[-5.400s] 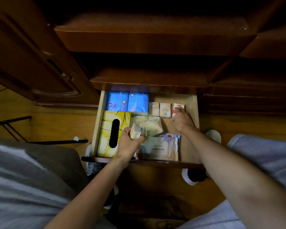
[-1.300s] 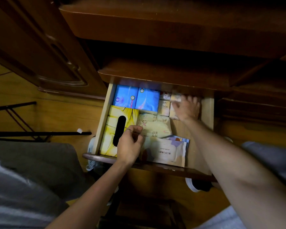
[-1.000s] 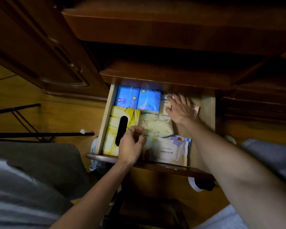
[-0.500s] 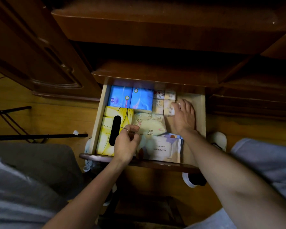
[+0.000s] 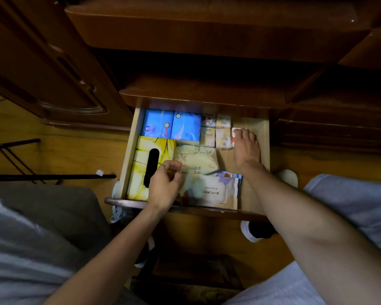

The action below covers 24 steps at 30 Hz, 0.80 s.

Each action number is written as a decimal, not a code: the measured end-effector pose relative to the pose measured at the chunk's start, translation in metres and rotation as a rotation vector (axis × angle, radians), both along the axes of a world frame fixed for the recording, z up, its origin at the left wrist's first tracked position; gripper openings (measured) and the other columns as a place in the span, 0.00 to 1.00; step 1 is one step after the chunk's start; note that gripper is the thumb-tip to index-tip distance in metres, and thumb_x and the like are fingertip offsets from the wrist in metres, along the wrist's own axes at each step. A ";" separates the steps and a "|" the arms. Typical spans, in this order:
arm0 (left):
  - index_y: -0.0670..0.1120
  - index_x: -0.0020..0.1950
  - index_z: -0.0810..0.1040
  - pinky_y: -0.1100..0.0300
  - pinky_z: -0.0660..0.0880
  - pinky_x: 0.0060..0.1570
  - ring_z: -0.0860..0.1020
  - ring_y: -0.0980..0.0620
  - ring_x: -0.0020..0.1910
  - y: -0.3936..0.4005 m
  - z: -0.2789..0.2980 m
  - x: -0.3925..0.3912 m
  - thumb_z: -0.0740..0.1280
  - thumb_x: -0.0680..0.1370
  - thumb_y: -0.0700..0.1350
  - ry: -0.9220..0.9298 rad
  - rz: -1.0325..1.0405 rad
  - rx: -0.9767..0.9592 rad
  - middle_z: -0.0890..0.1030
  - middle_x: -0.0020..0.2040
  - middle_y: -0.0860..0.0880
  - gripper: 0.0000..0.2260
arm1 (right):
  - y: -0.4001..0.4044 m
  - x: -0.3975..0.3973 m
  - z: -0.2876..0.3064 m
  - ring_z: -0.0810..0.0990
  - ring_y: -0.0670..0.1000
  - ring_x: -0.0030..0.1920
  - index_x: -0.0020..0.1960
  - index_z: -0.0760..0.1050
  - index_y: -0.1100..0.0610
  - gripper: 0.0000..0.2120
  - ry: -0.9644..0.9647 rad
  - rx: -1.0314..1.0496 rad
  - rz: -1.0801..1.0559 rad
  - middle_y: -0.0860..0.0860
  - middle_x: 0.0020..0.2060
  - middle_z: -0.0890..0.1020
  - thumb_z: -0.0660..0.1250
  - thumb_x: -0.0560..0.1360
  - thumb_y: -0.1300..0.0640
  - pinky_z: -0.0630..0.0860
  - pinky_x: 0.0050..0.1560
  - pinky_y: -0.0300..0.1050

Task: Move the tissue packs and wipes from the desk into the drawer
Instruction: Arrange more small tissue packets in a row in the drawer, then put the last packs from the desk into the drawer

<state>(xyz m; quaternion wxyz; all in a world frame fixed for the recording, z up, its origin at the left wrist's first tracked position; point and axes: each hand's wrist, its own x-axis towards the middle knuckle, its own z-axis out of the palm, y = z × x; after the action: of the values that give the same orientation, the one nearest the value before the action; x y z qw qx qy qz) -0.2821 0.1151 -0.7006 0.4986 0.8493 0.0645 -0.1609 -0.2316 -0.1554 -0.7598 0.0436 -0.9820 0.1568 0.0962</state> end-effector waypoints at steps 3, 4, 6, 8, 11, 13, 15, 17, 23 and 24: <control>0.55 0.49 0.78 0.76 0.71 0.34 0.80 0.66 0.39 -0.006 0.010 0.001 0.68 0.77 0.42 -0.011 -0.003 0.005 0.83 0.41 0.62 0.07 | 0.006 -0.009 0.022 0.66 0.61 0.72 0.75 0.63 0.56 0.31 0.005 -0.008 -0.022 0.58 0.73 0.68 0.68 0.75 0.65 0.70 0.70 0.53; 0.56 0.49 0.78 0.73 0.73 0.37 0.80 0.66 0.40 -0.008 0.017 0.001 0.68 0.77 0.42 -0.027 -0.019 0.008 0.83 0.43 0.61 0.08 | 0.008 -0.012 0.032 0.67 0.60 0.71 0.75 0.64 0.55 0.30 0.023 0.003 -0.010 0.57 0.73 0.68 0.67 0.75 0.65 0.70 0.70 0.53; 0.56 0.50 0.78 0.62 0.78 0.43 0.81 0.64 0.42 -0.013 0.038 0.005 0.67 0.78 0.42 -0.065 -0.073 0.001 0.82 0.47 0.60 0.08 | 0.008 -0.016 0.059 0.70 0.59 0.69 0.73 0.68 0.52 0.25 0.102 0.107 0.043 0.54 0.72 0.71 0.65 0.77 0.63 0.71 0.68 0.52; 0.56 0.53 0.78 0.56 0.79 0.43 0.80 0.62 0.42 -0.018 0.071 0.015 0.68 0.79 0.43 -0.154 -0.158 0.010 0.82 0.47 0.59 0.07 | 0.007 -0.017 0.100 0.77 0.55 0.64 0.69 0.75 0.49 0.18 0.159 0.258 0.120 0.51 0.67 0.78 0.66 0.80 0.57 0.74 0.60 0.45; 0.55 0.56 0.78 0.56 0.77 0.43 0.80 0.57 0.44 -0.026 0.144 0.041 0.68 0.78 0.45 -0.438 -0.295 0.095 0.81 0.48 0.56 0.08 | 0.001 -0.022 0.185 0.83 0.48 0.52 0.59 0.80 0.43 0.10 0.006 0.340 0.191 0.44 0.51 0.85 0.66 0.79 0.50 0.78 0.45 0.43; 0.53 0.57 0.78 0.56 0.76 0.48 0.79 0.54 0.50 -0.032 0.203 0.060 0.68 0.76 0.46 -0.725 -0.346 0.164 0.80 0.51 0.55 0.10 | -0.003 -0.029 0.248 0.83 0.42 0.45 0.56 0.80 0.40 0.08 -0.201 0.282 0.229 0.39 0.45 0.84 0.65 0.79 0.47 0.79 0.41 0.40; 0.52 0.56 0.78 0.56 0.75 0.50 0.77 0.53 0.53 -0.040 0.266 0.075 0.66 0.76 0.47 -1.005 -0.360 0.219 0.79 0.52 0.55 0.09 | -0.008 -0.039 0.309 0.80 0.37 0.41 0.54 0.80 0.40 0.08 -0.461 0.205 0.261 0.37 0.42 0.84 0.64 0.79 0.47 0.77 0.40 0.36; 0.52 0.55 0.77 0.58 0.74 0.48 0.76 0.52 0.54 -0.050 0.323 0.090 0.65 0.76 0.48 -1.217 -0.339 0.253 0.79 0.52 0.55 0.09 | -0.016 -0.046 0.364 0.80 0.39 0.37 0.52 0.81 0.42 0.07 -0.706 0.162 0.308 0.39 0.36 0.82 0.63 0.79 0.48 0.75 0.35 0.34; 0.50 0.59 0.77 0.51 0.76 0.50 0.73 0.47 0.59 -0.092 0.426 0.155 0.64 0.78 0.52 -1.238 -0.401 0.388 0.79 0.57 0.50 0.12 | -0.047 -0.011 0.477 0.81 0.42 0.38 0.51 0.80 0.44 0.07 -0.975 -0.007 0.252 0.41 0.38 0.82 0.64 0.77 0.50 0.73 0.33 0.40; 0.50 0.61 0.77 0.50 0.74 0.53 0.73 0.46 0.61 -0.099 0.432 0.168 0.64 0.78 0.53 -1.179 -0.410 0.419 0.78 0.59 0.49 0.14 | -0.055 0.001 0.486 0.80 0.42 0.42 0.52 0.79 0.44 0.07 -0.933 -0.005 0.195 0.40 0.41 0.82 0.64 0.77 0.49 0.72 0.35 0.40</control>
<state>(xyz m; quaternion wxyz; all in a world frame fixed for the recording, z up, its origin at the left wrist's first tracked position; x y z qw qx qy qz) -0.1140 0.0161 -0.2685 0.2339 0.8693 -0.3525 0.2555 -0.2302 -0.2102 -0.2742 0.0977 -0.9306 0.0277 -0.3518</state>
